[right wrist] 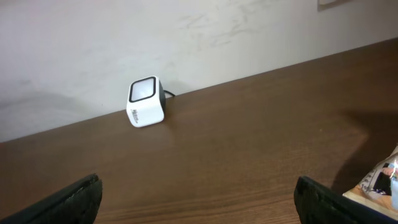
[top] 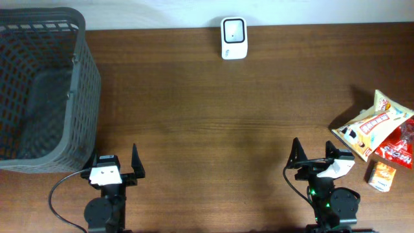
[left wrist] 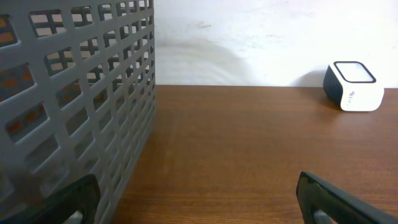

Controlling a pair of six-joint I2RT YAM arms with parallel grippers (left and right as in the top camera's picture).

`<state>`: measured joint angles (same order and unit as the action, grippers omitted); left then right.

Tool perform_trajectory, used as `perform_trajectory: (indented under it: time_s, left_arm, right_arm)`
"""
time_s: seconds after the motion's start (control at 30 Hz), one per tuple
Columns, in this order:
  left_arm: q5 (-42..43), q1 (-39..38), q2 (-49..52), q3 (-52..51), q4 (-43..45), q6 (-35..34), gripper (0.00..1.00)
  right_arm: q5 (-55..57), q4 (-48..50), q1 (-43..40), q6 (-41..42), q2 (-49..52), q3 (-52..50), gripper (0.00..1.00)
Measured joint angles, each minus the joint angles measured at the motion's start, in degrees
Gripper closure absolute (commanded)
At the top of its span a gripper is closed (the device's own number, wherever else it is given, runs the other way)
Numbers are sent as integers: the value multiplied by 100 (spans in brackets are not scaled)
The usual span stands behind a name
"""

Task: Scan the item barcode

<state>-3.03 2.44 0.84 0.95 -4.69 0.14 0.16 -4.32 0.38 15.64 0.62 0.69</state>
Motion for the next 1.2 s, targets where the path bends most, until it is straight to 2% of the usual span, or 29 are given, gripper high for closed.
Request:
perform_trajectory:
  time_s: [0.27, 0.4, 1.2]
  left_arm:
    - [0, 0, 0, 0, 2, 0, 1]
    - [0, 0, 0, 0, 0, 0, 1]
    - [0, 0, 0, 0, 2, 0, 1]
  right_arm:
    - [0, -2, 0, -1126, 0, 0, 2]
    - [0, -2, 0, -1381, 0, 0, 1]
    - [0, -2, 0, -1589, 0, 0, 2]
